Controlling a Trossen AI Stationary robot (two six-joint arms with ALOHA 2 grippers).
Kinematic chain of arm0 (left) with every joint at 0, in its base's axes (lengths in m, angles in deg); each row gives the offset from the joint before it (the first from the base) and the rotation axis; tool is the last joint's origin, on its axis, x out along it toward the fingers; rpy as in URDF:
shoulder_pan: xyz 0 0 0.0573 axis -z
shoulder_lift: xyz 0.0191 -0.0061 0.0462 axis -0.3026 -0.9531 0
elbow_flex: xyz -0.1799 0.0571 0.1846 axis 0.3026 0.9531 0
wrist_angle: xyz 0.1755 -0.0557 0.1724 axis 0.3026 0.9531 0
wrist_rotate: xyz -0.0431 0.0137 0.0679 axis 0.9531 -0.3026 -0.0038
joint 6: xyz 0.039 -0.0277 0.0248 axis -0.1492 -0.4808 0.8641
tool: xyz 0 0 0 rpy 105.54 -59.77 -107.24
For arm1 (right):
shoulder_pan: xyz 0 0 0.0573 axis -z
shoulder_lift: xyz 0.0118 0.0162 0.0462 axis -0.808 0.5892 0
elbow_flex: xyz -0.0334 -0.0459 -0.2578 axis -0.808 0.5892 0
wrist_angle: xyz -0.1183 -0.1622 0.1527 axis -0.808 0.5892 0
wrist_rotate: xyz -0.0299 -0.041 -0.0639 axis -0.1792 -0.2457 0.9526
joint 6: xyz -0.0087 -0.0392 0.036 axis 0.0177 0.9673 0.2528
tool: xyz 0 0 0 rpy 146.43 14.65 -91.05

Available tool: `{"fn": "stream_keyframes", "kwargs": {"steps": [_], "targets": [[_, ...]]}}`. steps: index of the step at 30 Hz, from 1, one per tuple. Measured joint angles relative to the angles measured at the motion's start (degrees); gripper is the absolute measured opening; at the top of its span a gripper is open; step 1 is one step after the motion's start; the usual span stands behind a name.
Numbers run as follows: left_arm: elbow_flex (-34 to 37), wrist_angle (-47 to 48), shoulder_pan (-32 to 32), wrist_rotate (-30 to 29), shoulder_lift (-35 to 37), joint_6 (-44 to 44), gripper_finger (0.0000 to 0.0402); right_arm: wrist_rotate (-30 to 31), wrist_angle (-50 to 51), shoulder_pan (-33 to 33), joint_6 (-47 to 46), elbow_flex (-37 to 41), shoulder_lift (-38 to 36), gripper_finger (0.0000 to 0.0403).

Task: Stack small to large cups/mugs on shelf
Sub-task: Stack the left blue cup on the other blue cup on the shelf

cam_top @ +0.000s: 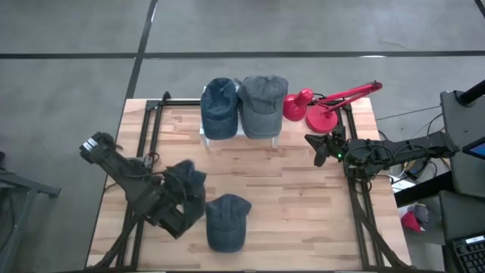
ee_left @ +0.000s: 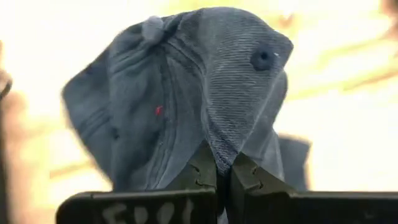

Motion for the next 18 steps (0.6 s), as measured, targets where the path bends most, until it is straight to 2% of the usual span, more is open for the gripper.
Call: {"fn": "stream_keyframes", "kwargs": {"steps": [3, 7, 18], "targets": [[-2.3, -0.4, -0.7, -7.5, 0.4, 2.1, 0.0001, 0.0, 0.0, 0.0, 0.0, 0.0, 0.0, 0.0029], [-5.0, -0.2, -3.1, -14.4, 0.8, 7.0, 0.0, 0.0, 0.0, 0.0, 0.0, 0.0, 0.0, 0.0029], [-19.7, -0.2, -12.8, -26.3, 0.9, 32.8, 0.0, 0.0, 0.0, 0.0, 0.0, 0.0, 0.0, 0.0029]]}}
